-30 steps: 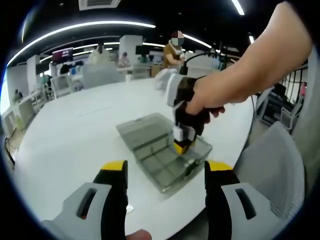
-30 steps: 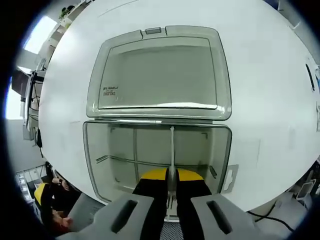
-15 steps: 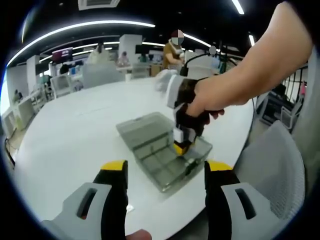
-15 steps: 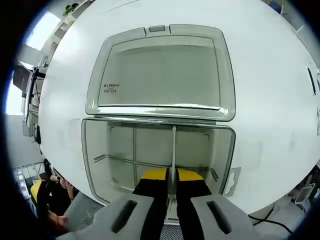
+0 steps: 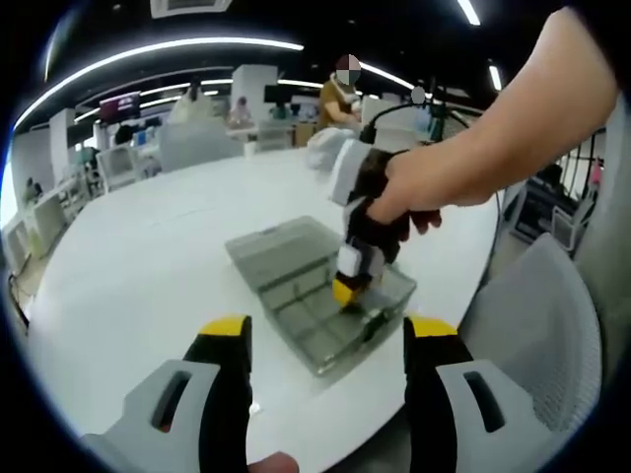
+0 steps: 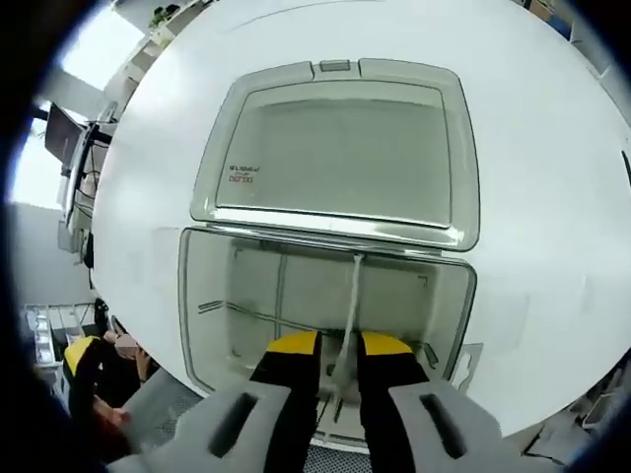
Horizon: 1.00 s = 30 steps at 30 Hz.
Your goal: Insert the divider into the dual guide fixture by aligning both edges with the guide slots and pushing it downward to the bottom, including one-sided entry, uneven engagement, binding, and posture correction.
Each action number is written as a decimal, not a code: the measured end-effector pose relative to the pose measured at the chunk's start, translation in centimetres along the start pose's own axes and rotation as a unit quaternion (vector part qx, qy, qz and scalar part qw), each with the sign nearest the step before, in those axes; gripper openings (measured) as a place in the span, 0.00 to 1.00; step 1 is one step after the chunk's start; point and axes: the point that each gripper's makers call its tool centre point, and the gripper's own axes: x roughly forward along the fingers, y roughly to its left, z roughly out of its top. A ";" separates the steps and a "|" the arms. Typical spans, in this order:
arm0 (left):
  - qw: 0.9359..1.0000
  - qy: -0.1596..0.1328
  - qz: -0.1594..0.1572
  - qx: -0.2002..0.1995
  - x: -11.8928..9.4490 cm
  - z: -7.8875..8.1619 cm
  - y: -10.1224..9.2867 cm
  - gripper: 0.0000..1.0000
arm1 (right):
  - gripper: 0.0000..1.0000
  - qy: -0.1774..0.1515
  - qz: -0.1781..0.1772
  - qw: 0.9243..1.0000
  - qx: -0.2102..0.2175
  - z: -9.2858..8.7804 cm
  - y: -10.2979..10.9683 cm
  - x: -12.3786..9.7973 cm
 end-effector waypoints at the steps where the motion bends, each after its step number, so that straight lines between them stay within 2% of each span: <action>1: 1.000 0.001 -0.001 0.001 0.0 0.0 0.0 0.60 | 0.13 -0.004 0.001 1.000 -0.009 0.2 0.0 -0.1; 6: 1.000 0.005 -0.005 0.004 0.2 -0.2 -0.2 0.60 | 0.18 -0.021 0.019 0.999 -0.032 0.8 0.1 -0.8; 7: 1.000 0.006 -0.005 0.004 0.2 -0.2 -0.2 0.60 | 0.19 -0.038 0.025 0.998 -0.043 1.3 0.1 -1.1; 11: 1.000 0.009 -0.009 0.004 0.3 -0.3 -0.3 0.61 | 0.22 -0.057 0.047 0.995 -0.065 1.6 0.3 -2.1; 13: 1.000 0.011 -0.011 0.004 0.4 -0.2 -0.4 0.61 | 0.21 -0.072 0.064 0.993 -0.074 1.6 0.3 -2.8; 16: 1.000 0.013 -0.016 0.002 0.4 -0.3 -0.5 0.61 | 0.19 -0.104 0.090 0.985 -0.103 1.9 0.5 -3.7; 18: 1.000 0.016 -0.019 -0.002 0.5 -0.3 -0.6 0.61 | 0.20 -0.112 0.094 0.983 -0.107 1.4 0.2 -4.3; 20: 1.000 0.019 -0.021 -0.004 0.6 -0.4 -0.6 0.61 | 0.21 -0.135 0.121 0.976 -0.123 1.3 0.8 -4.9; 21: 1.000 0.021 -0.022 -0.005 0.6 -0.5 -0.6 0.61 | 0.21 -0.139 0.122 0.974 -0.131 1.1 0.7 -5.0; 22: 0.999 0.023 -0.024 -0.006 0.6 -0.5 -0.7 0.61 | 0.21 -0.156 0.128 0.967 -0.155 1.2 0.8 -5.4; 26: 0.999 0.035 -0.026 0.007 0.5 -0.7 -0.5 0.61 | 0.21 -0.184 0.145 0.954 -0.188 0.8 1.2 -6.2; 30: 0.999 0.044 -0.022 0.007 0.3 -0.7 0.6 0.61 | 0.25 -0.203 0.155 0.945 -0.205 0.3 1.4 -6.9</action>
